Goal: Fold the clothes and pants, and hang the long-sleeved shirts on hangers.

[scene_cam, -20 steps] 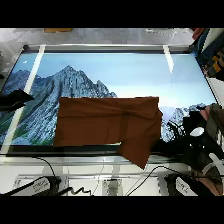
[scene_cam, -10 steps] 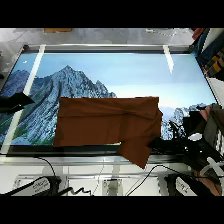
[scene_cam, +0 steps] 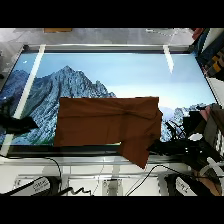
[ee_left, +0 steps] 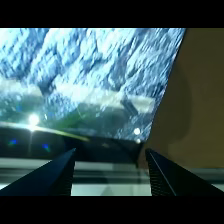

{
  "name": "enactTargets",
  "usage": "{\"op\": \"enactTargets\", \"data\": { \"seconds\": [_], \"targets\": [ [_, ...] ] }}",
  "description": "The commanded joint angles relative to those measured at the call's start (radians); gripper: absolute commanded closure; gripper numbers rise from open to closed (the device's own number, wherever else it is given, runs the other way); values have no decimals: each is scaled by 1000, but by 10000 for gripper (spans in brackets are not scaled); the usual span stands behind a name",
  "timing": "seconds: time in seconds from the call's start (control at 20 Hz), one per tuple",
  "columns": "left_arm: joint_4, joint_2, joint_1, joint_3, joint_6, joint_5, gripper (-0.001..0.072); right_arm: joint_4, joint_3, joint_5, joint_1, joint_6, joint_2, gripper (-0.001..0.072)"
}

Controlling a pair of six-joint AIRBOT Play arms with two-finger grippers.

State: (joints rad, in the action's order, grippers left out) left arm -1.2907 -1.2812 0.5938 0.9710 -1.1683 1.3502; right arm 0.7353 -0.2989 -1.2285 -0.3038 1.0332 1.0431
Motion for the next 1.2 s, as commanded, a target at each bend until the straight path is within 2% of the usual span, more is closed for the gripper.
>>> {"op": "enactTargets", "data": {
  "seconds": [0.0,0.15,0.3,0.4,0.85,1.0,1.15],
  "targets": [
    [-15,0,14,-140,51,-15,245,-3,1,-9,-1,-7,0,701],
    [42,0,13,-229,63,-95,246,-3,0,-9,-1,-7,0,702],
    [206,-11,13,-262,151,-128,246,-3,1,-10,-1,-7,0,701],
    [271,-34,13,-262,175,-128,246,-3,1,-9,-1,-7,0,701],
    [266,-158,12,-264,218,-84,253,-3,0,-9,-1,-6,0,701],
    [266,-176,12,-275,291,-23,253,-5,0,-9,-1,-6,0,701],
    [242,-175,12,-287,325,5,253,-6,0,-9,-1,-7,0,701]
  ]
}}
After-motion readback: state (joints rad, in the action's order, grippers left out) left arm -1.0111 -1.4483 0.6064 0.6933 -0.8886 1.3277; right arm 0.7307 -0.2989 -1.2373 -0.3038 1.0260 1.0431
